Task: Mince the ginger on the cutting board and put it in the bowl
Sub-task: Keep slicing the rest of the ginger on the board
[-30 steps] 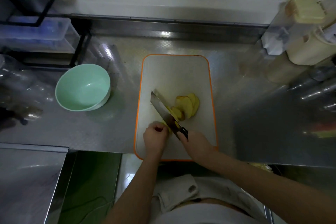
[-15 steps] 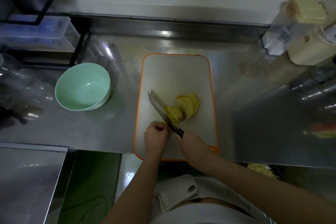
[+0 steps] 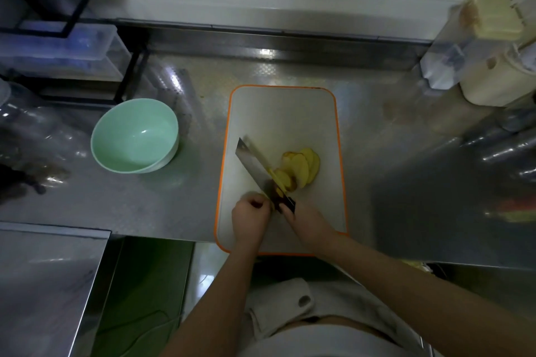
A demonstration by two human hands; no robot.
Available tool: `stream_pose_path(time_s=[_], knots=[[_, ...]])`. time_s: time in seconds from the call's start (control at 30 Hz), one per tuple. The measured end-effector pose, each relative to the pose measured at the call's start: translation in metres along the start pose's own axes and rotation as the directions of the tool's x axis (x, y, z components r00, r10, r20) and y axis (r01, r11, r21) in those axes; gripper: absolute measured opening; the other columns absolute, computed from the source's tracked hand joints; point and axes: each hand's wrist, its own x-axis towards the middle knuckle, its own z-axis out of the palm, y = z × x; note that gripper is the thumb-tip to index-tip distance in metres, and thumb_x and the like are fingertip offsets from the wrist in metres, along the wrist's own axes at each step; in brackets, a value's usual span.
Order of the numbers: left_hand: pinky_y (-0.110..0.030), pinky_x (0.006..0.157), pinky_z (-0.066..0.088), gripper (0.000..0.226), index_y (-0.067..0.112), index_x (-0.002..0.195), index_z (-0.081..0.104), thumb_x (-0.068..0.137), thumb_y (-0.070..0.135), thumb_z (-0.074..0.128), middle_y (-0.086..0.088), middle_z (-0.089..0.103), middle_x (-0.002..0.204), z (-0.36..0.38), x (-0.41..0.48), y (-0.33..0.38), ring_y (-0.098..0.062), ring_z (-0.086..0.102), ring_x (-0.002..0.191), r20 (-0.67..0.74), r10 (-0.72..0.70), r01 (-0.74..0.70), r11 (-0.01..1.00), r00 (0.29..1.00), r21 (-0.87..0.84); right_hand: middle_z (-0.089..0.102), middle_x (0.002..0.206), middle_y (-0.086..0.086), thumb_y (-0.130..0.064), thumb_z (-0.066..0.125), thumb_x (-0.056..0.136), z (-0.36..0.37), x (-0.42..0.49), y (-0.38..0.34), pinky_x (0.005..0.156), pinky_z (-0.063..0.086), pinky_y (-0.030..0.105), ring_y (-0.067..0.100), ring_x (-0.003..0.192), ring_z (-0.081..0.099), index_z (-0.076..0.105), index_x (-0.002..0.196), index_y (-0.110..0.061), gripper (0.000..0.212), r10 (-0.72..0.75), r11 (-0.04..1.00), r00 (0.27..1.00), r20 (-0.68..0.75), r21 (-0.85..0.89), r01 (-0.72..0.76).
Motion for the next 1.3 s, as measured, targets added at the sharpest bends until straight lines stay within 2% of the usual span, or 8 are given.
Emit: stream_pose_path(time_s=[0.27, 0.37, 0.67, 0.87, 1.0, 1.13, 1.2, 1.3], knots=[[-0.007, 0.055, 0.035, 0.008, 0.010, 0.086, 0.056, 0.081, 0.008, 0.061, 0.003, 0.054, 0.072, -0.007, -0.006, -0.007, -0.003, 0.048, 0.065, -0.089, 0.061, -0.067, 0.995, 0.994, -0.072, 0.050, 0.067, -0.004, -0.030, 0.043, 0.099, -0.009, -0.005, -0.003, 0.054, 0.031, 0.022, 0.009, 0.060, 0.047, 0.042, 0.069, -0.026, 0.030, -0.074, 0.982, 0.996, -0.041, 0.174, 0.080], [-0.004, 0.056, 0.035, 0.005, 0.010, 0.085, 0.059, 0.081, 0.009, 0.062, 0.000, 0.056, 0.074, -0.009, -0.007, -0.011, -0.007, 0.049, 0.066, -0.092, 0.097, -0.100, 0.994, 0.991, -0.035, 0.054, 0.070, 0.000, -0.033, 0.043, 0.098, -0.007, -0.008, -0.005, 0.051, 0.031, 0.016, 0.009, 0.060, 0.049, 0.050, 0.075, -0.018, 0.028, -0.073, 0.980, 0.995, -0.061, 0.180, 0.083], [-0.006, 0.053, 0.035, 0.007, 0.012, 0.078, 0.056, 0.081, 0.011, 0.062, 0.001, 0.053, 0.069, -0.010, -0.008, -0.007, -0.007, 0.046, 0.062, -0.065, 0.096, -0.094, 0.995, 0.993, 0.035, 0.043, 0.059, -0.005, -0.033, 0.040, 0.099, -0.005, -0.019, 0.002, 0.045, 0.031, 0.017, 0.005, 0.051, 0.041, 0.044, 0.068, -0.014, 0.037, -0.051, 0.995, 0.998, -0.021, 0.079, 0.053], [-0.025, 0.052, 0.031, 0.010, 0.010, 0.085, 0.055, 0.079, 0.011, 0.063, 0.005, 0.050, 0.064, -0.005, 0.001, -0.004, -0.014, 0.047, 0.062, -0.019, 0.086, -0.085, 0.994, 0.996, 0.071, 0.044, 0.061, -0.006, -0.032, 0.040, 0.099, -0.021, -0.021, 0.010, 0.045, 0.032, 0.017, 0.003, 0.053, 0.043, 0.046, 0.071, -0.013, 0.034, -0.029, 0.992, 0.998, -0.060, 0.119, 0.036], [-0.024, 0.063, 0.032, 0.011, 0.007, 0.094, 0.059, 0.090, 0.015, 0.052, 0.000, 0.056, 0.078, -0.003, 0.005, 0.009, -0.017, 0.051, 0.074, -0.111, 0.011, -0.013, 1.000, 0.994, -0.019, 0.053, 0.074, -0.004, -0.033, 0.042, 0.098, -0.025, -0.019, 0.017, 0.058, 0.033, 0.019, 0.009, 0.065, 0.050, 0.056, 0.088, -0.016, 0.025, -0.109, 0.987, 0.990, -0.092, 0.109, 0.119], [-0.030, 0.072, 0.040, 0.019, 0.008, 0.097, 0.055, 0.096, 0.023, 0.044, -0.010, 0.058, 0.090, -0.004, 0.015, 0.018, -0.024, 0.054, 0.083, -0.169, -0.111, 0.053, 0.949, 0.979, -0.311, 0.041, 0.056, -0.009, -0.029, 0.045, 0.098, -0.037, -0.024, 0.007, 0.045, 0.034, 0.011, -0.003, 0.044, 0.046, 0.040, 0.065, -0.023, 0.034, -0.105, 0.959, 0.992, -0.071, 0.257, 0.120], [-0.035, 0.074, 0.046, 0.024, 0.012, 0.092, 0.056, 0.098, 0.028, 0.040, -0.009, 0.061, 0.083, -0.006, 0.024, 0.025, -0.021, 0.058, 0.074, -0.078, -0.188, 0.122, 0.849, 0.979, -0.515, 0.040, 0.047, -0.008, -0.034, 0.044, 0.097, -0.041, -0.024, 0.002, 0.037, 0.030, 0.013, 0.002, 0.033, 0.036, 0.038, 0.063, -0.020, 0.038, -0.017, 0.880, 1.000, 0.000, 0.474, 0.015], [-0.021, 0.057, 0.041, 0.041, 0.018, 0.073, 0.053, 0.101, 0.037, 0.029, 0.007, 0.054, 0.055, -0.009, 0.024, 0.043, -0.004, 0.050, 0.048, 0.218, -0.193, 0.290, 0.577, 0.957, -0.763, 0.034, 0.040, -0.010, -0.040, 0.042, 0.097, -0.046, -0.019, -0.002, 0.033, 0.024, 0.015, 0.005, 0.032, 0.028, 0.036, 0.063, -0.019, 0.040, 0.065, 0.691, 0.988, 0.141, 0.708, -0.147]])
